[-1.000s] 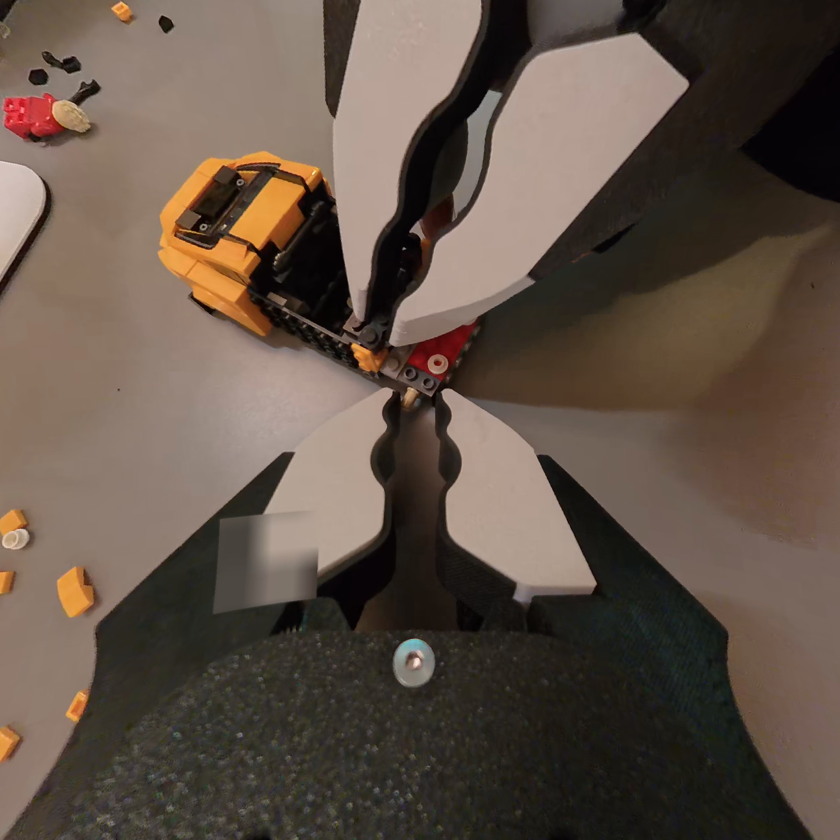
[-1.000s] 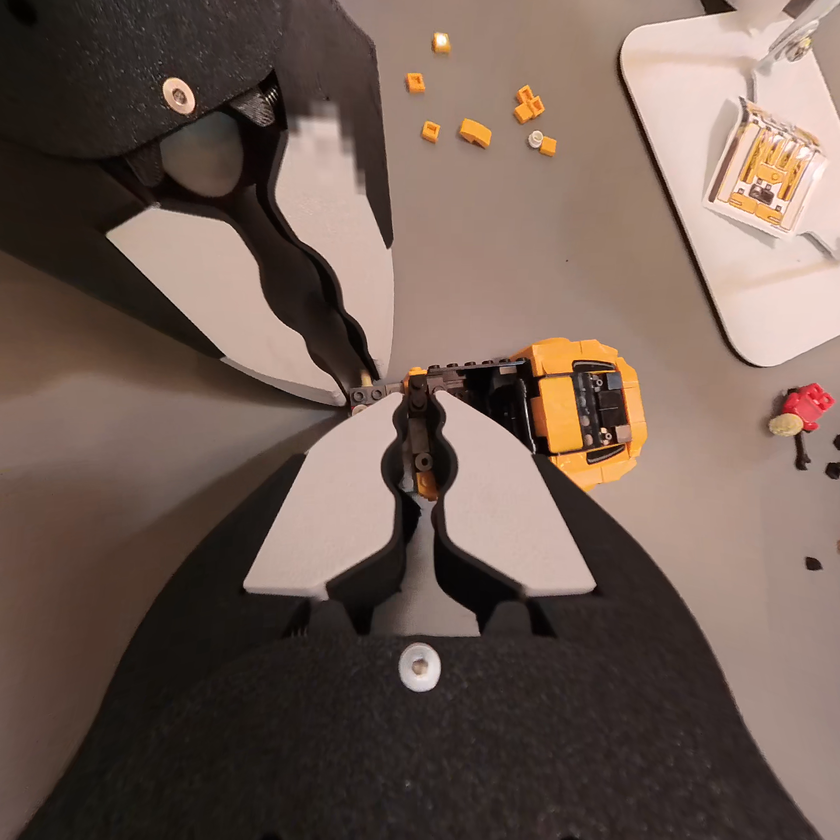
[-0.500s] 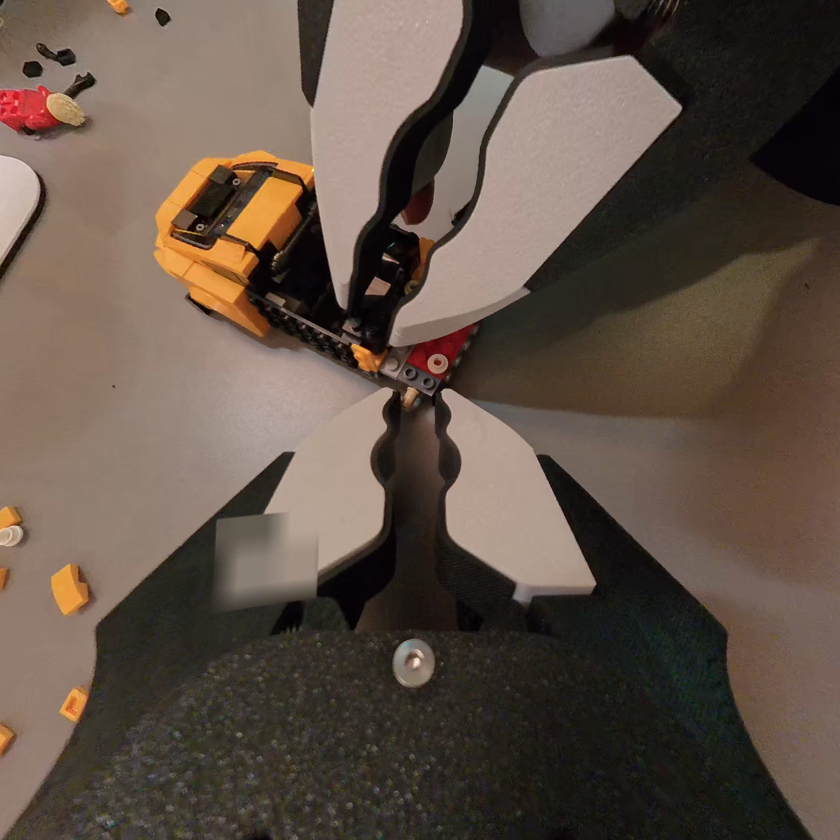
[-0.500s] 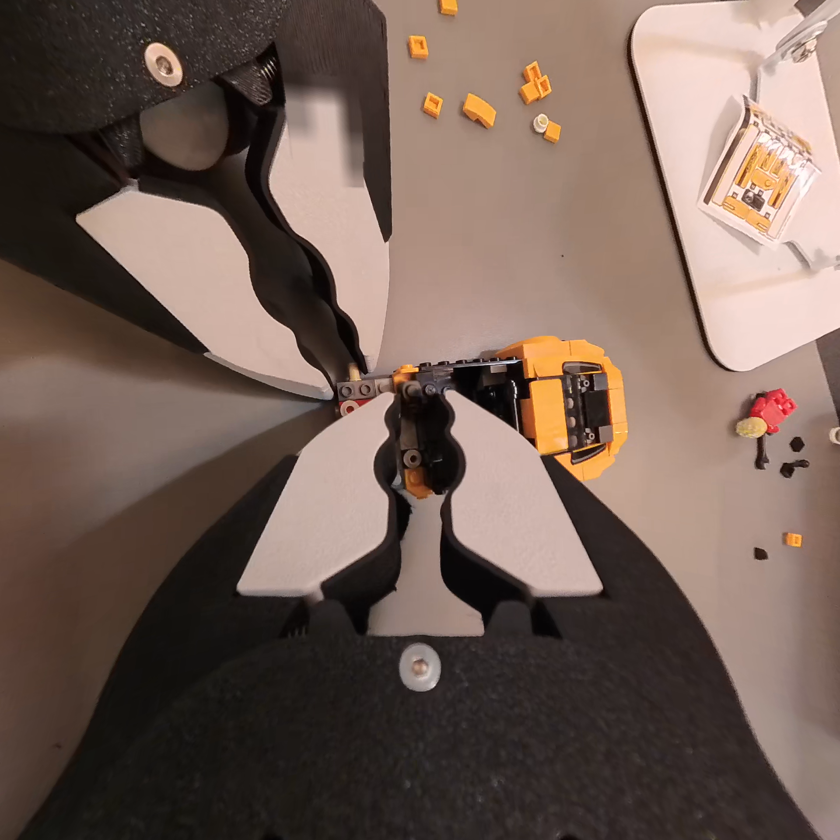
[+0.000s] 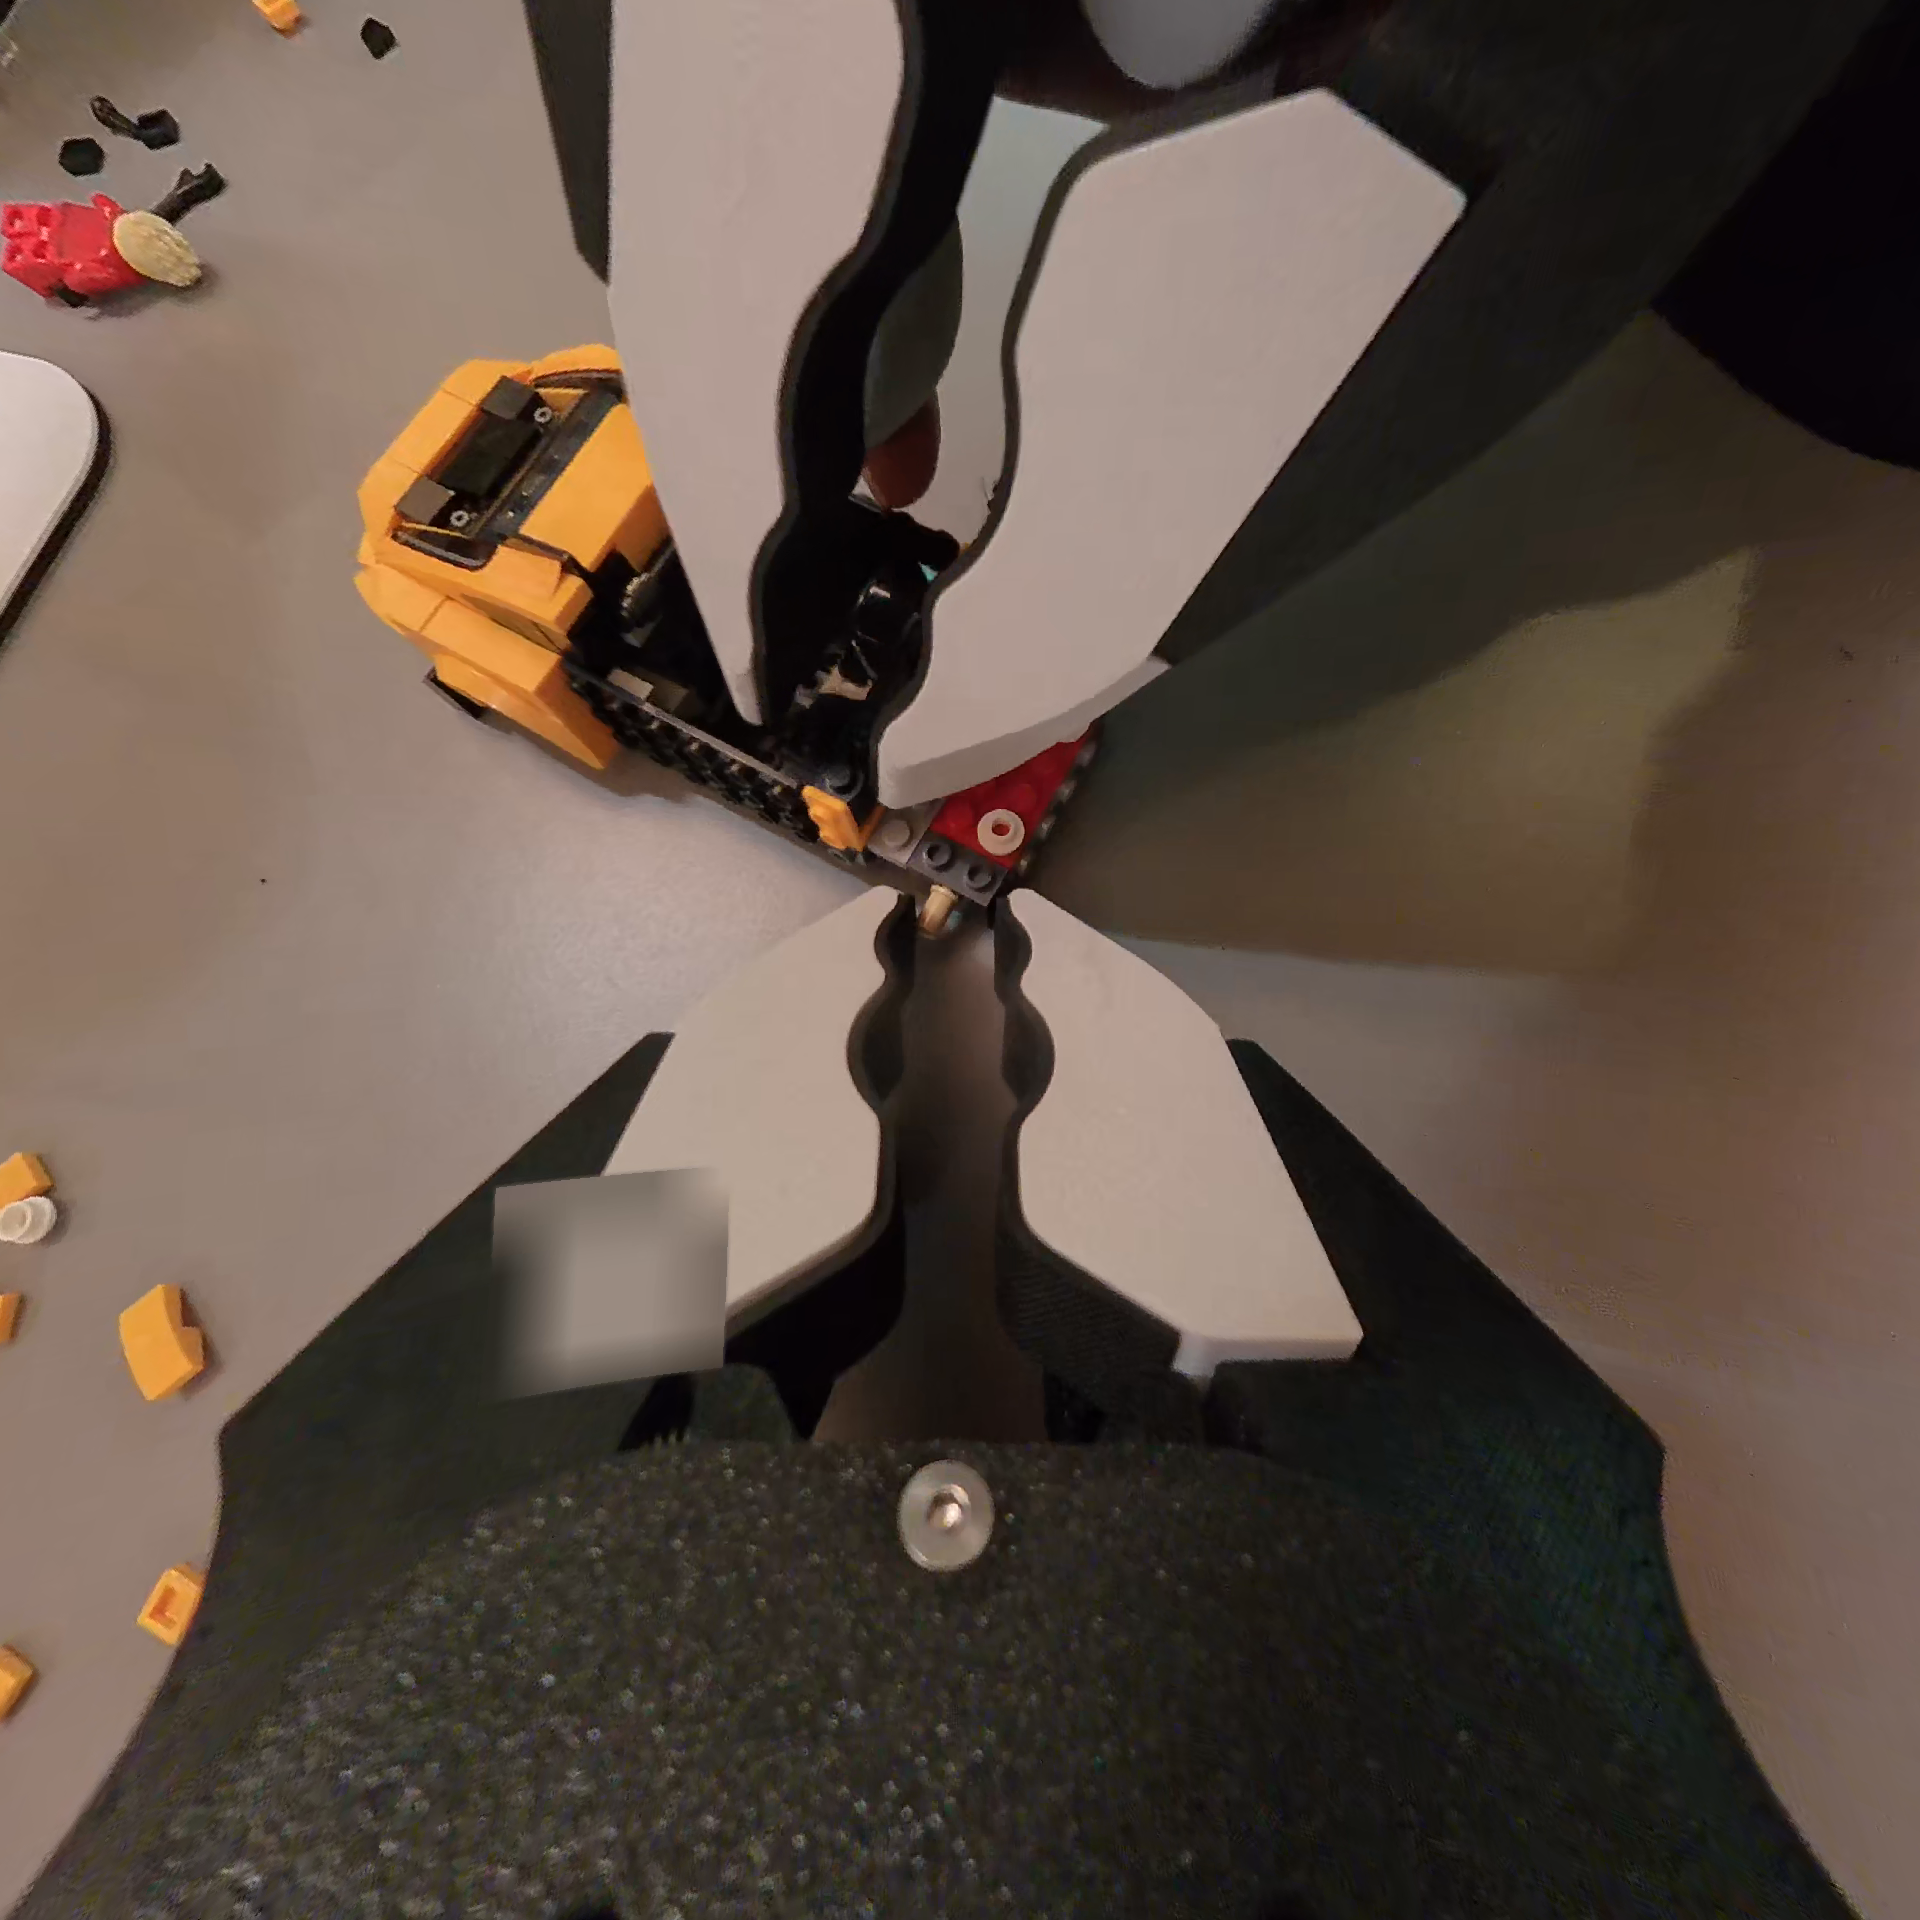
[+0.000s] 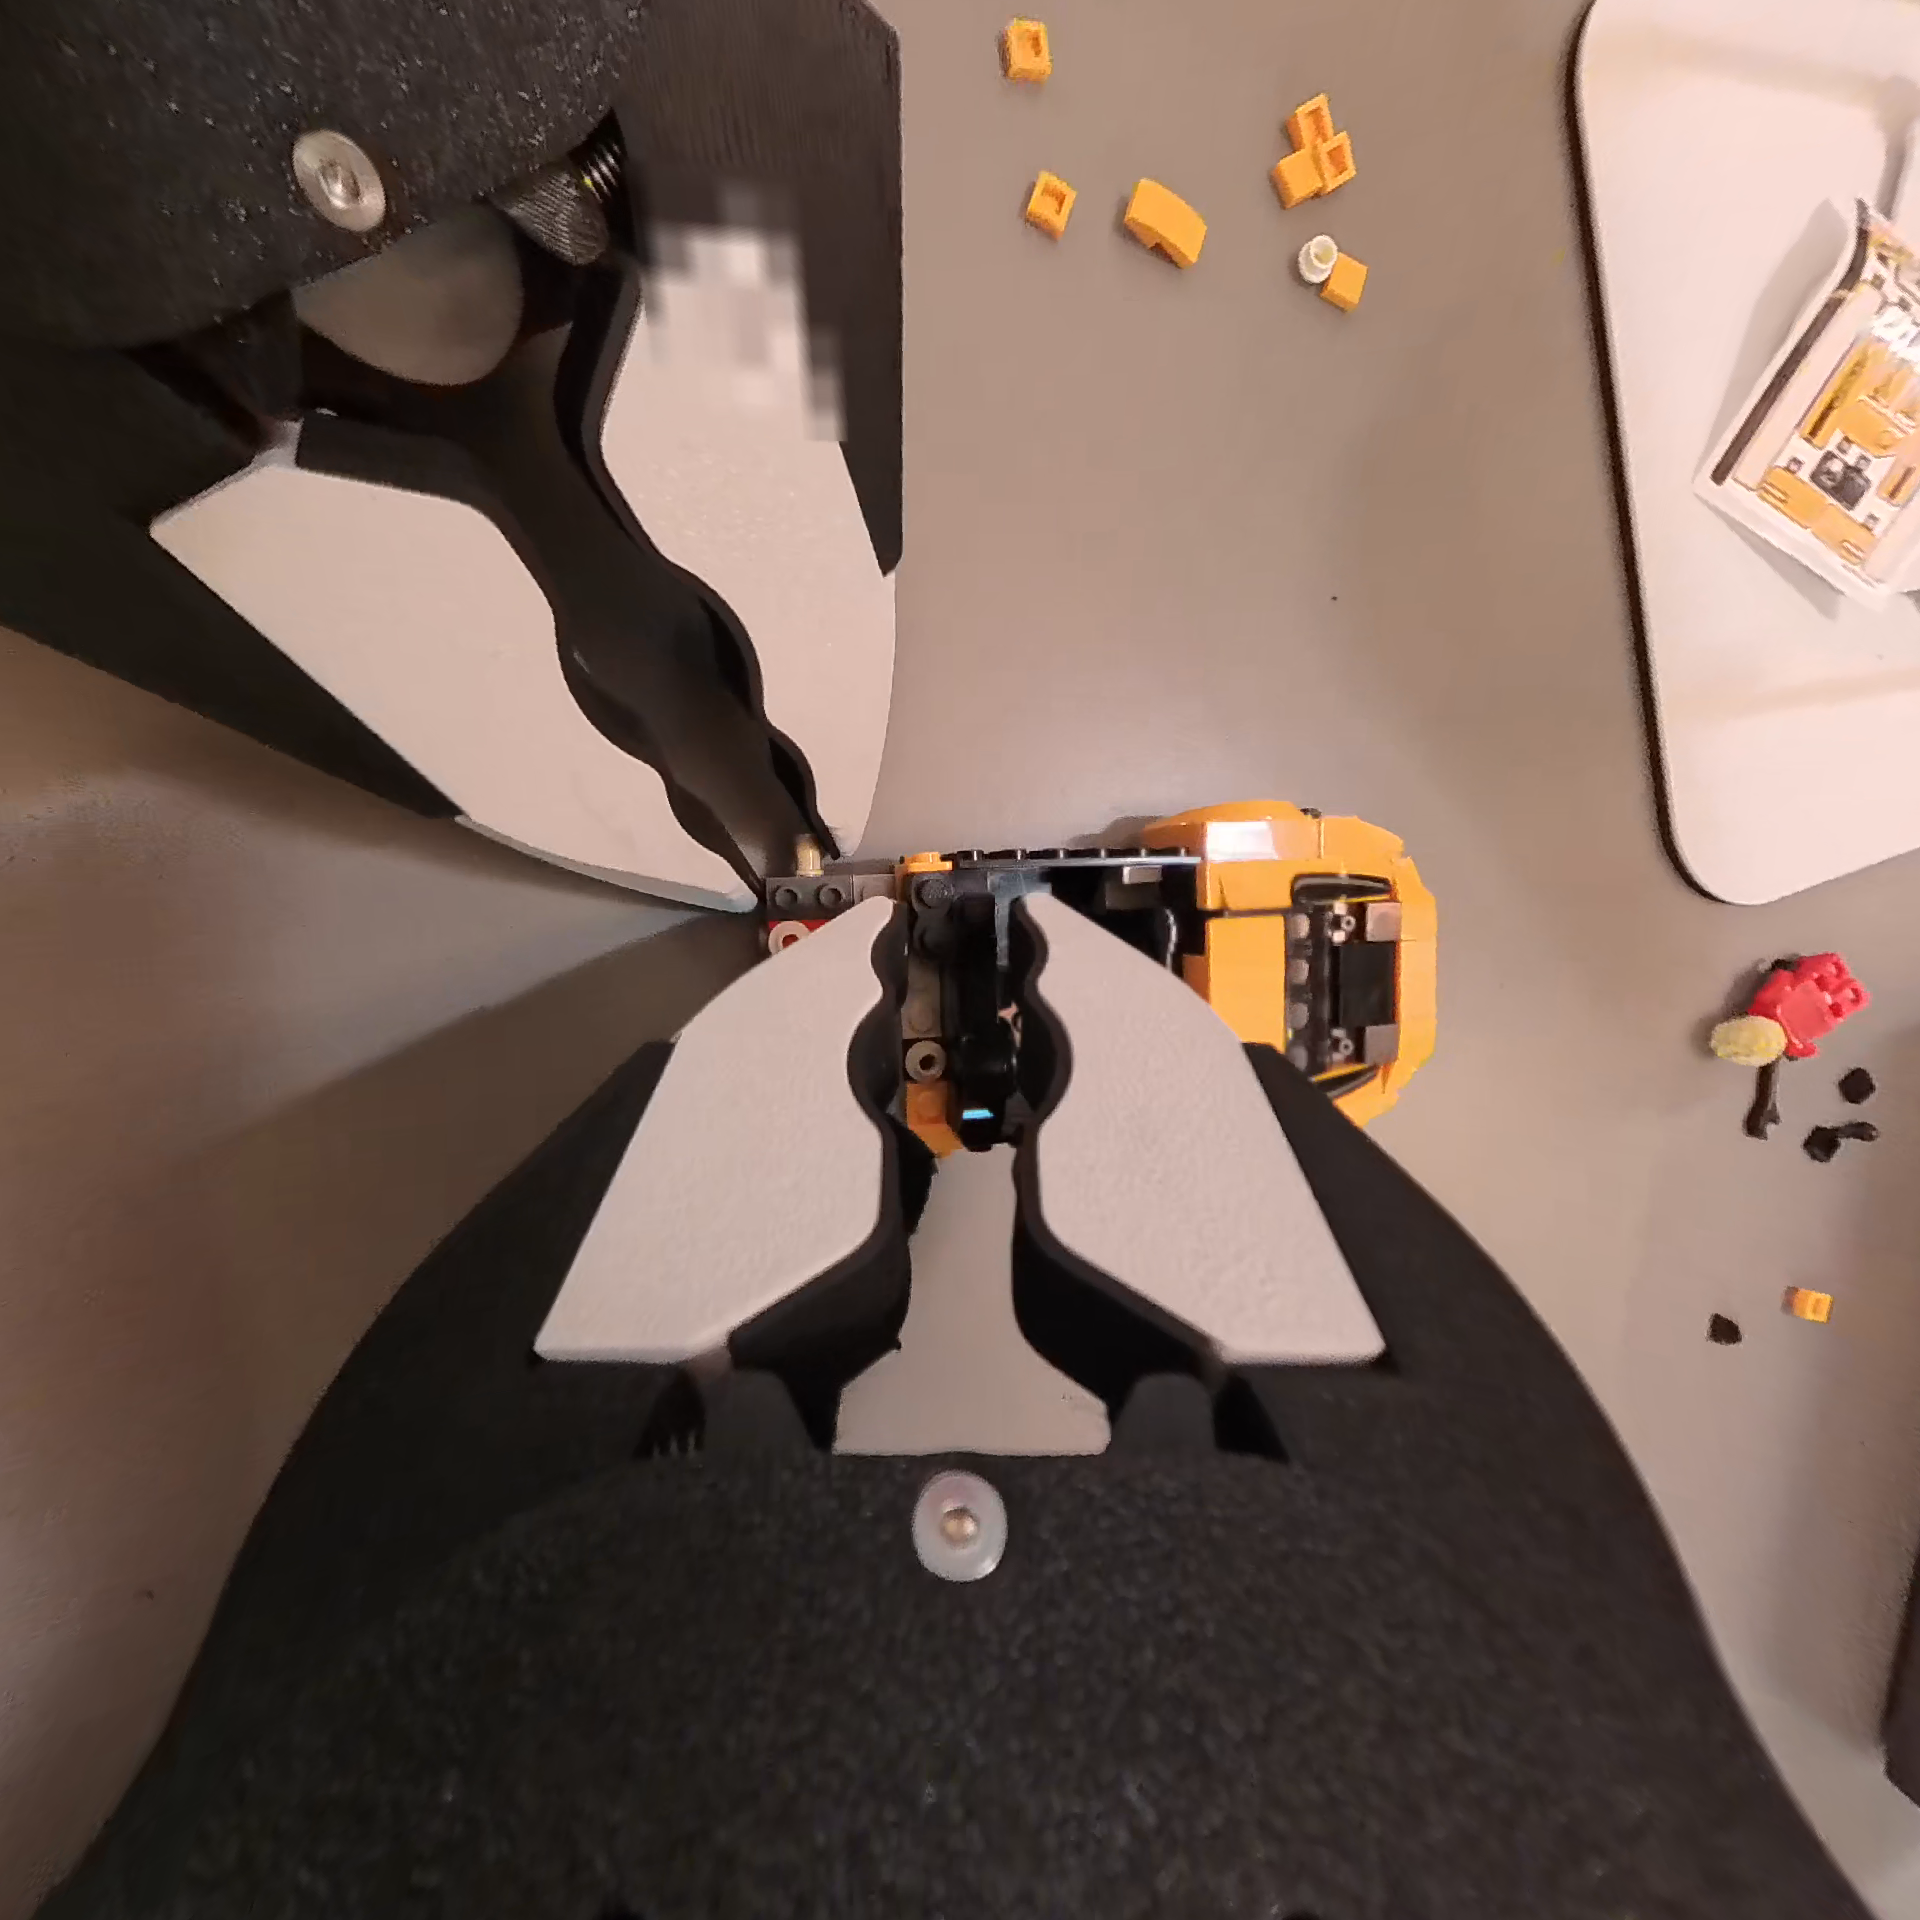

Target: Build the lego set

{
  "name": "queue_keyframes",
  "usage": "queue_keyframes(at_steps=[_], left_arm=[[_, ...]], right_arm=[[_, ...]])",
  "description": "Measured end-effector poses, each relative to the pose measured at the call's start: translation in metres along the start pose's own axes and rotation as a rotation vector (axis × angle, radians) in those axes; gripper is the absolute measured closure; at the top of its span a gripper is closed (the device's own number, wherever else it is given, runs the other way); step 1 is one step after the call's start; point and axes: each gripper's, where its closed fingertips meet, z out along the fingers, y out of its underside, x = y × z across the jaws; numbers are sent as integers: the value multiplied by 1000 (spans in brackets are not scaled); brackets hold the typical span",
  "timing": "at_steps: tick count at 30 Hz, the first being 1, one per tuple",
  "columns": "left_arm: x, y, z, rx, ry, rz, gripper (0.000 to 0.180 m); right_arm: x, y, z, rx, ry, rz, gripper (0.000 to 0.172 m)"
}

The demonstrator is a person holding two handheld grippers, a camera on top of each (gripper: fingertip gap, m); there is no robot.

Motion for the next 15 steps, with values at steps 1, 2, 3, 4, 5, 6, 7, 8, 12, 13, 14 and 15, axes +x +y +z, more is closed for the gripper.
queue_keyframes(at_steps=[1, 2, 3, 4, 5, 6, 7, 8, 12, 13, 14, 15], left_arm=[[0, 0, 0, -1, -1, -1, 166], [-1, 0, 0, -1, -2, -2, 166], [-1, 0, 0, 0, -2, -3, 166], [-1, 0, 0, 0, -1, -3, 166], [-1, 0, 0, 0, -1, -4, 166], [-1, 0, 0, 0, 0, -4, 166], [-1, 0, 0, 1, 0, -5, 166], [-1, 0, 0, 1, 0, -5, 166], [-1, 0, 0, 1, 1, -9, 166], [-1, 0, 0, 1, 1, -10, 166], [-1, 0, 0, 1, 1, -11, 166], [-1, 0, 0, 1, 1, -11, 166]], right_arm=[[0, 0, 0, -9, -7, -7, 154], [0, 0, 1, -17, -15, -11, 154], [0, 0, 1, -24, -23, -14, 154], [0, 0, 1, -29, -29, -17, 153], [0, 0, 1, -31, -34, -18, 153], [0, 0, 1, -33, -39, -17, 153], [0, 0, 1, -34, -43, -16, 153], [0, 0, 1, -35, -46, -16, 154], [1, 0, -2, -33, -57, -10, 153], [1, 1, -2, -32, -59, -7, 154], [1, 1, -2, -31, -59, -6, 154], [1, 1, -2, -33, -59, -7, 153]])
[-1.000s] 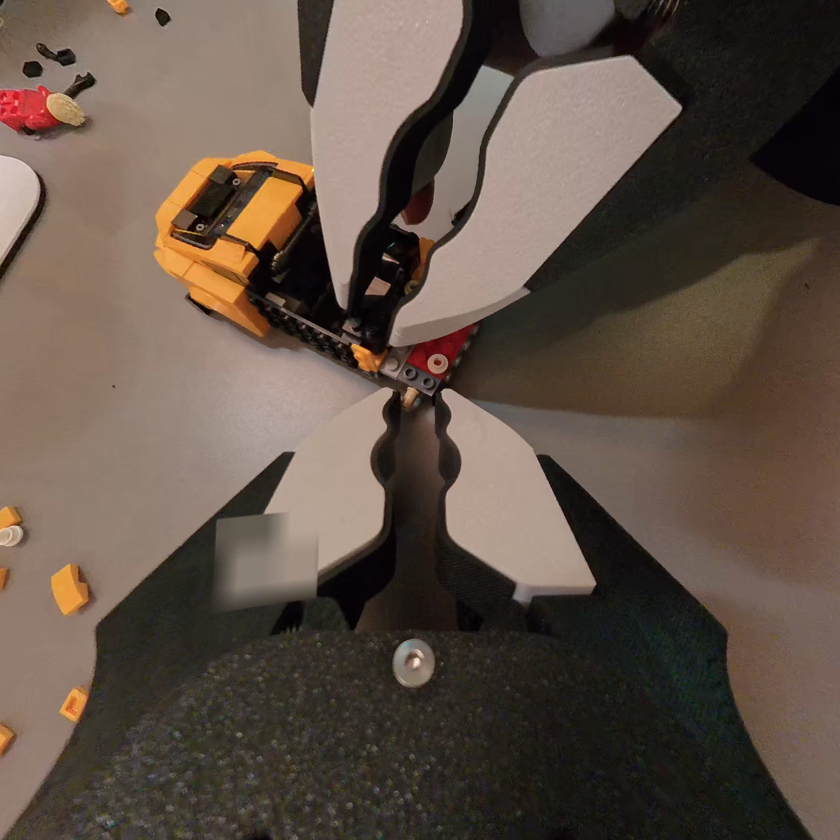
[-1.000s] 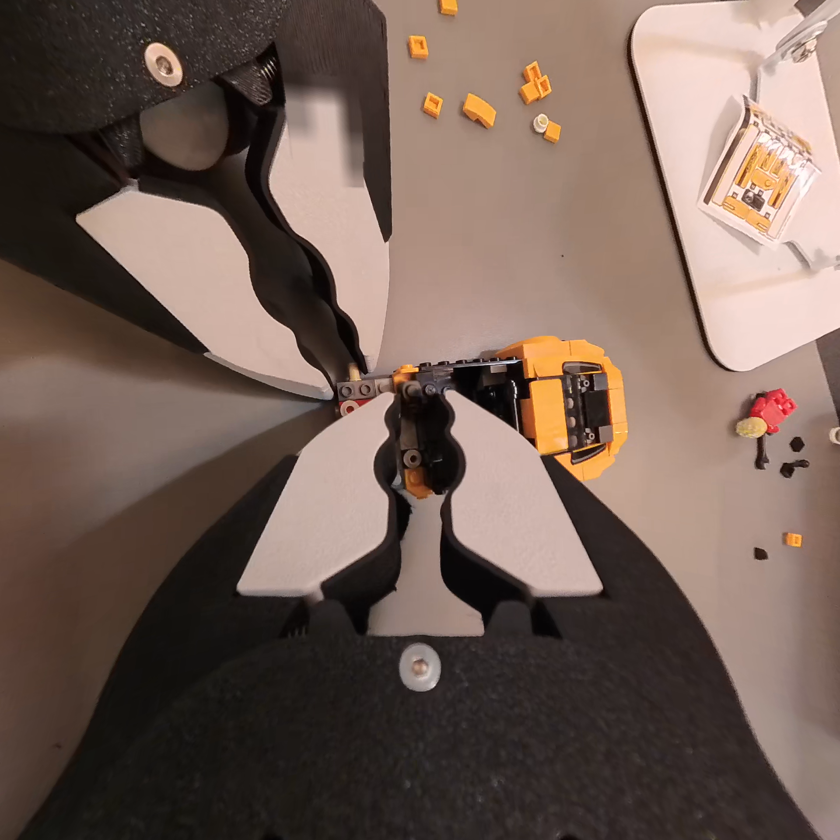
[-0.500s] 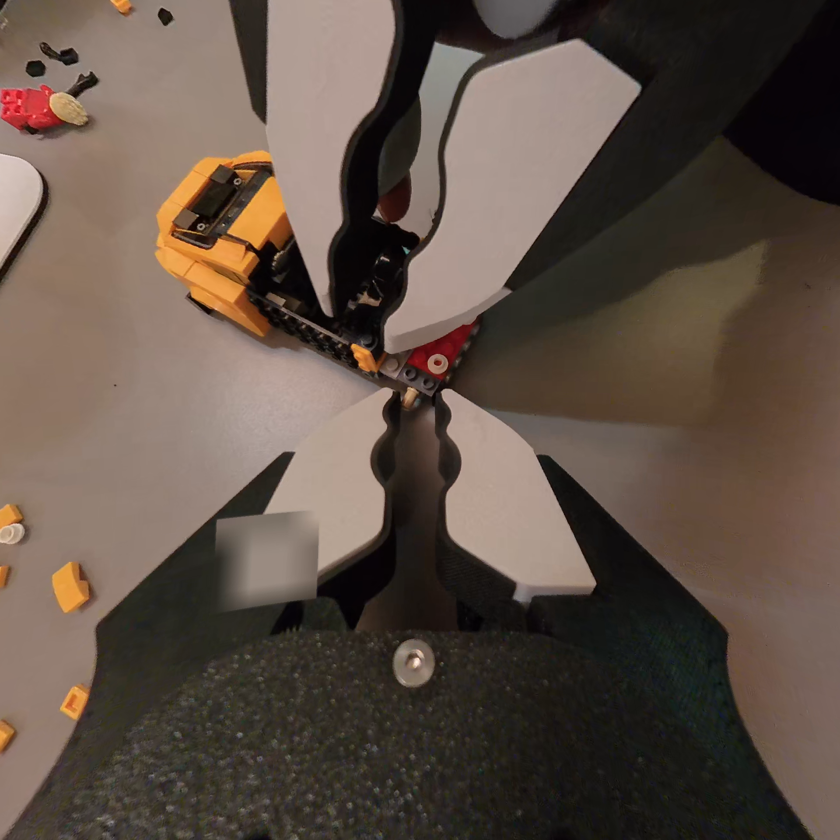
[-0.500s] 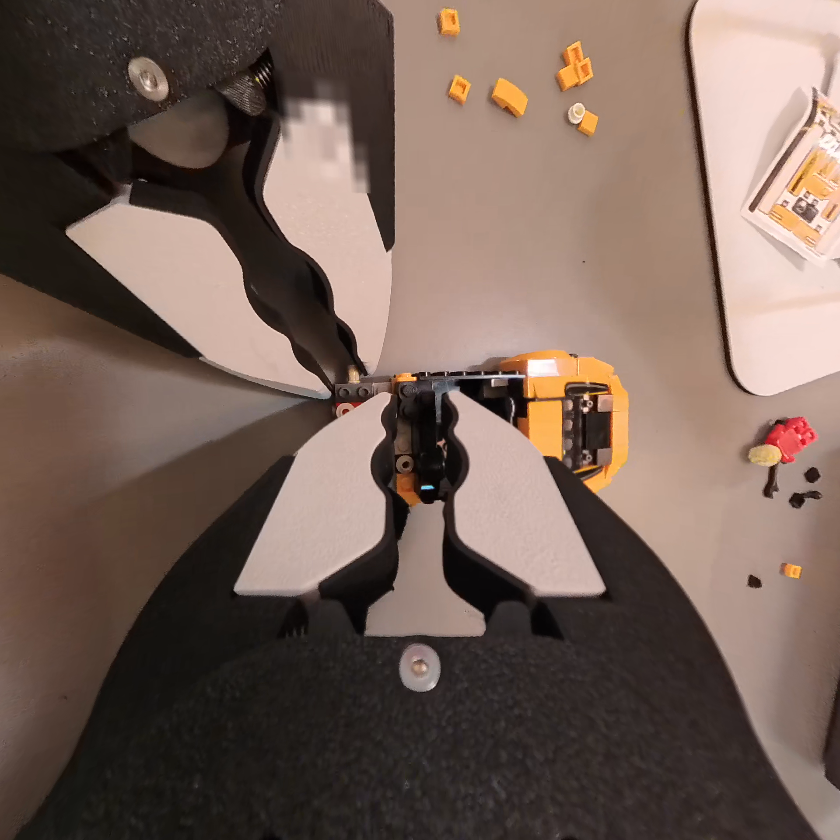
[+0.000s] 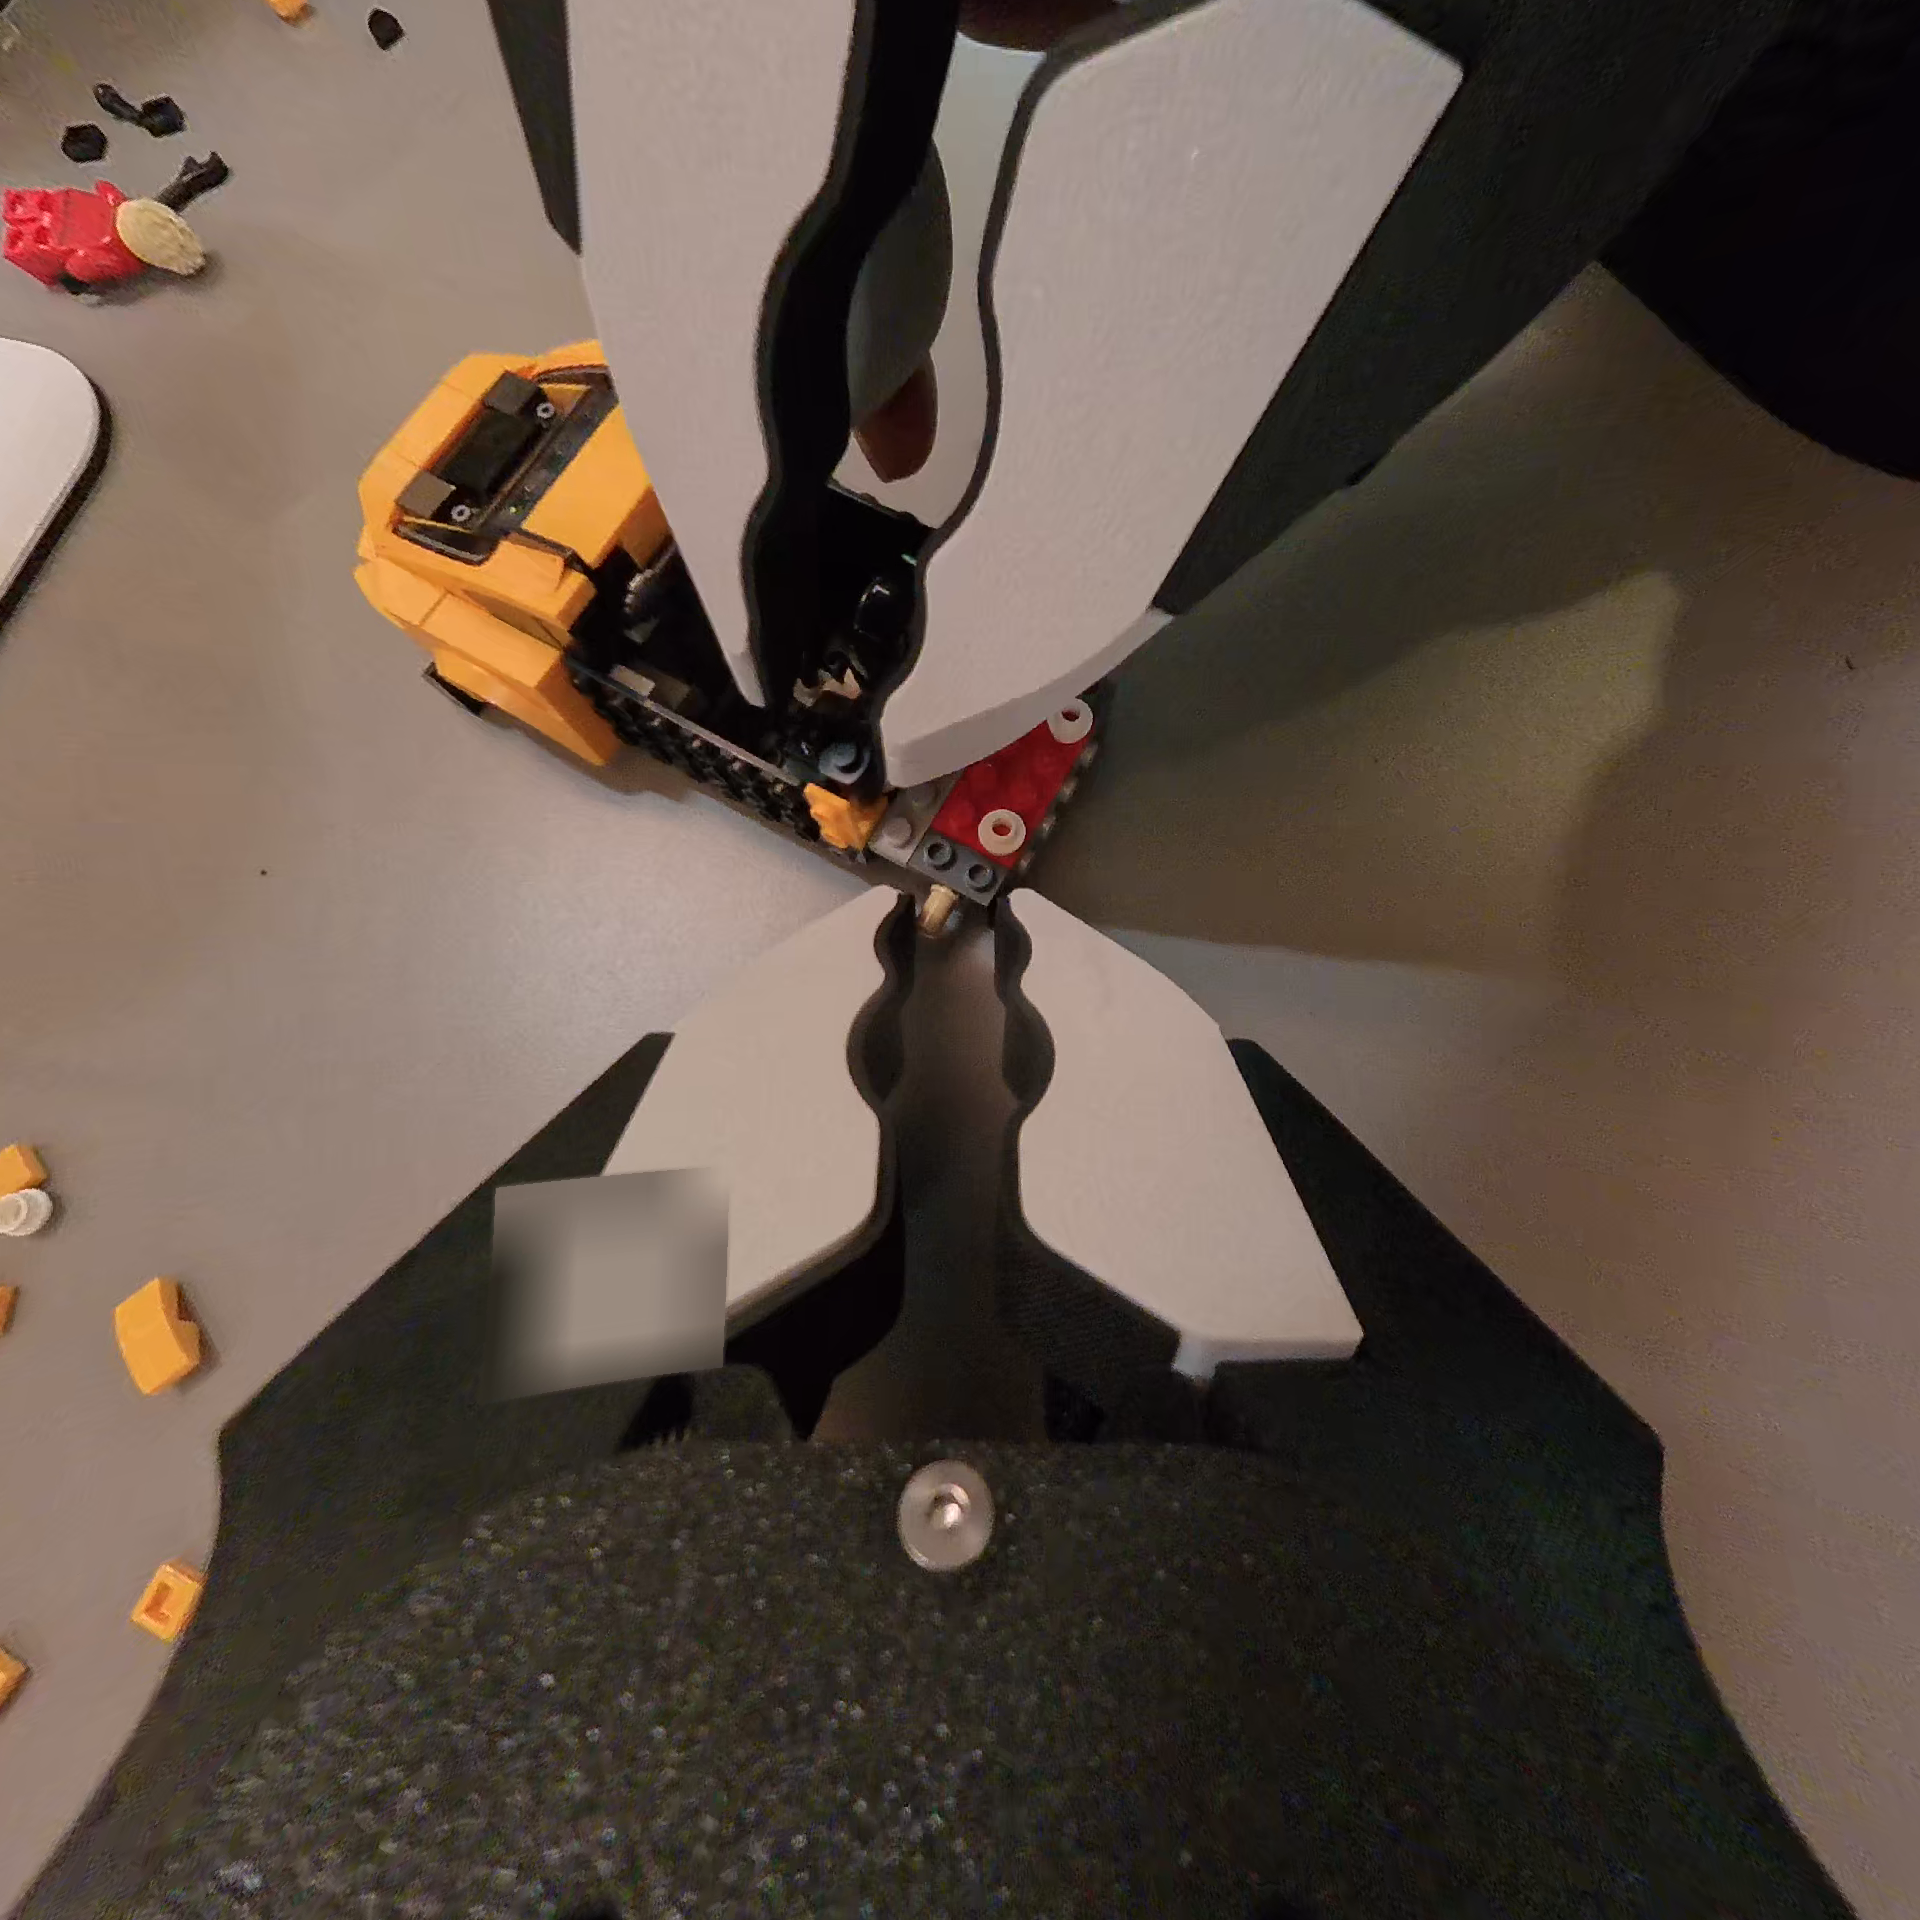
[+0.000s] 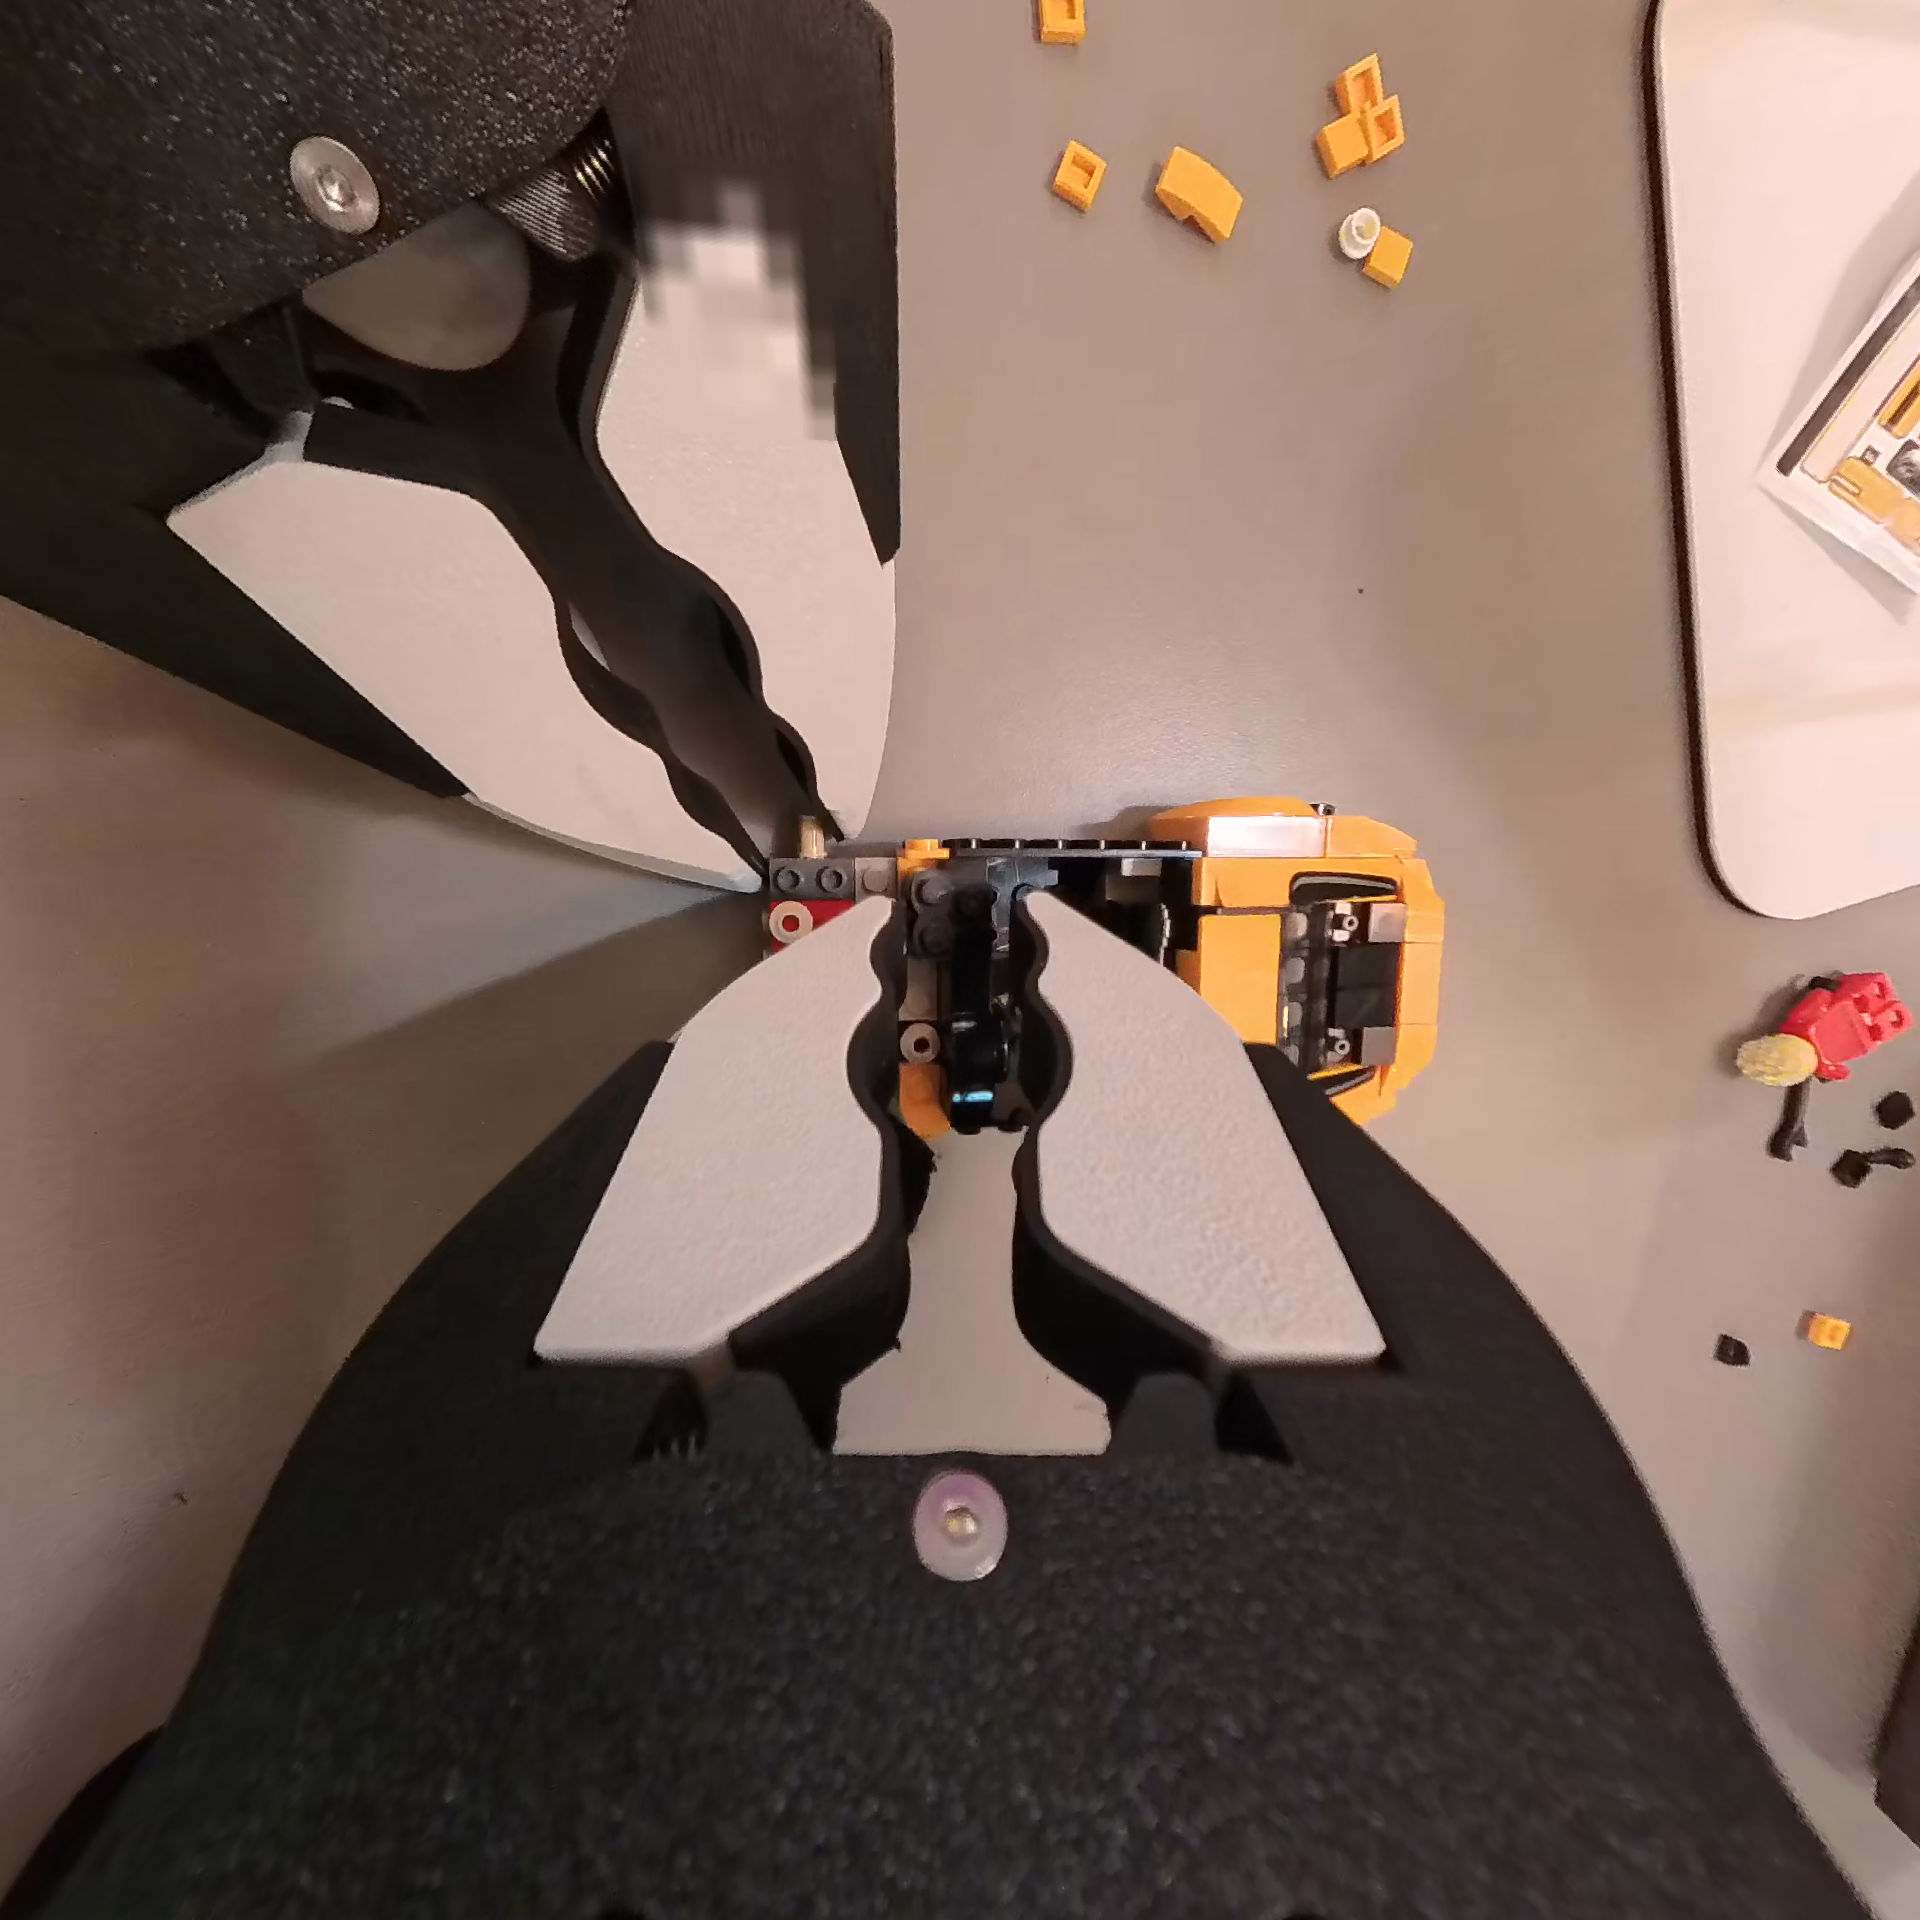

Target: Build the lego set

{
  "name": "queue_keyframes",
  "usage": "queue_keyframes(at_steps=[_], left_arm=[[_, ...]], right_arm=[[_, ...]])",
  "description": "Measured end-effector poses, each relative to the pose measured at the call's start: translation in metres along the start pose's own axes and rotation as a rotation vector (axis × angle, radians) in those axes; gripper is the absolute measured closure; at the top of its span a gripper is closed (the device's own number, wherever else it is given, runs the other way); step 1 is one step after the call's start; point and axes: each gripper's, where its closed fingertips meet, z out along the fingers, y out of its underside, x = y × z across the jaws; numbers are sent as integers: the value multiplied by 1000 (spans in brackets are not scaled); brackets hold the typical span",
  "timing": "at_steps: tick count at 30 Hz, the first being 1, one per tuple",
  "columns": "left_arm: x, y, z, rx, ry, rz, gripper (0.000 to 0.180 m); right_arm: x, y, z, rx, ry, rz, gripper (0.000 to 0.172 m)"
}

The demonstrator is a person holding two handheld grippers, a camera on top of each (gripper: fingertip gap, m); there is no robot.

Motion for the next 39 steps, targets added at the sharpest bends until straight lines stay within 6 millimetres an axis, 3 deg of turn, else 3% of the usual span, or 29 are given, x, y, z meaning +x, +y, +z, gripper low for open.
queue_keyframes(at_steps=[25, 39], left_arm=[[0, 0, 0, 1, 2, -4, 166], [0, 0, 0, 1, 3, -5, 166]], right_arm=[[-1, -4, 6, -10, 21, -24, 151], [-1, -4, -8, 33, -101, 30, 149]])
